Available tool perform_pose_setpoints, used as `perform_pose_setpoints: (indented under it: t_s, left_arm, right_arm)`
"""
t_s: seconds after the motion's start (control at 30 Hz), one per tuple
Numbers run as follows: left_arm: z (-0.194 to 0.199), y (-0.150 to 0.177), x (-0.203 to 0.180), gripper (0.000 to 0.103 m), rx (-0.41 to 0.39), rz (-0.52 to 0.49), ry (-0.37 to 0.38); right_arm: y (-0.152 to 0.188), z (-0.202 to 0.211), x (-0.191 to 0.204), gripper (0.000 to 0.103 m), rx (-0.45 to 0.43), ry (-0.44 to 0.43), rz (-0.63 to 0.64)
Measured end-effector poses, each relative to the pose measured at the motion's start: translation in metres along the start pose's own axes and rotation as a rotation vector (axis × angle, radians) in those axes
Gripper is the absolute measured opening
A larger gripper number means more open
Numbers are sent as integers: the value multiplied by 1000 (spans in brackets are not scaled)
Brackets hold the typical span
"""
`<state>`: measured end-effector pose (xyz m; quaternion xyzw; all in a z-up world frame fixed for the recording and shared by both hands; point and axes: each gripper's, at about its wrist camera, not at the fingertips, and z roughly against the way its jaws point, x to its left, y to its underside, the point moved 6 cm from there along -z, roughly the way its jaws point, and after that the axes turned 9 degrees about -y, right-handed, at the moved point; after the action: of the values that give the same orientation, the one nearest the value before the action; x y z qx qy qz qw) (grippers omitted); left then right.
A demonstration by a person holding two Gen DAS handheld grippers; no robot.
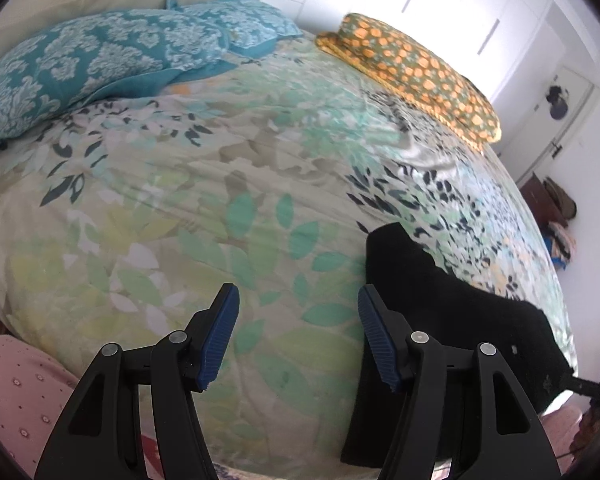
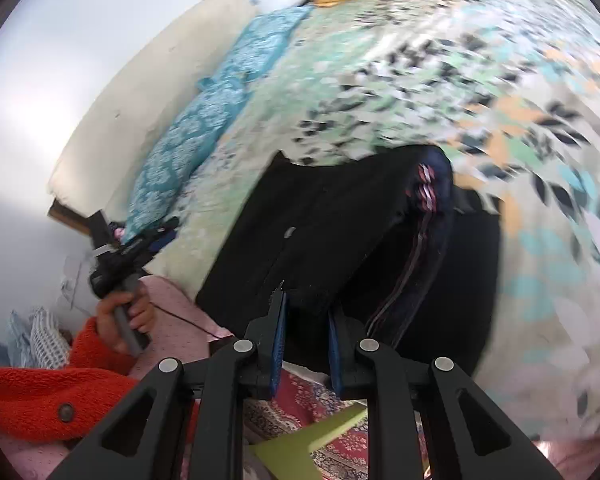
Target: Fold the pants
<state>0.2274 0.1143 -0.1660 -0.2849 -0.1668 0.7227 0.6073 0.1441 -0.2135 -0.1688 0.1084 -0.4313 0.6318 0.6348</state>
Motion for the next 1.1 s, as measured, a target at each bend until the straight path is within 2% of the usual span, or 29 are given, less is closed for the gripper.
perform_pose_setpoints:
  t_s: [0.2, 0.33, 0.4, 0.43, 0.5, 0.53, 0.63, 0.73, 0.8, 0.87, 0.93, 1.0, 1.03, 1.1]
  left_arm:
    - [3, 9, -26, 65, 7, -92, 24]
    - [3, 18, -50, 68, 20, -171, 49]
    - [2, 25, -63, 68, 31, -228, 58]
    - [2, 29, -68, 68, 33, -252, 57]
    - [1, 38, -81, 68, 43, -322, 56]
    - [0, 42, -84, 68, 52, -341, 60]
    - [-3, 56, -100, 68, 83, -413, 85]
    - [-6, 69, -118, 68, 94, -495, 88]
    - [-10, 81, -129, 68, 123, -543, 98]
    - [-15, 93, -136, 68, 157, -593, 88]
    - [-20, 108, -140, 68, 188, -666, 62]
    - [-19, 117, -140, 68, 191, -721, 41]
    - [-17, 117, -140, 69, 193, -719, 47]
    - [-13, 113, -138, 70, 202, -693, 61]
  right_arm:
    - [11, 17, -13, 19, -42, 21, -17]
    - [31, -2, -46, 18, 30, 142, -45]
    - [40, -12, -63, 20, 41, 160, -90]
    - [40, -11, -65, 24, 25, 161, -104]
    - [36, -4, -63, 31, -6, 136, -125]
    - [34, 1, -63, 38, -18, 135, -128]
    - [19, 26, -59, 39, -84, 192, -101]
    - [-6, 39, -33, 39, -111, 268, 47]
    - [-18, 28, -14, 39, -84, 263, 129]
    - [-18, 12, -11, 39, -45, 252, 157]
    - [-8, -12, -20, 39, 32, 263, 151]
    - [13, -33, -42, 39, 134, 316, 106]
    - [22, -38, -51, 39, 146, 326, 89]
    - [24, -33, -51, 39, 86, 316, 83]
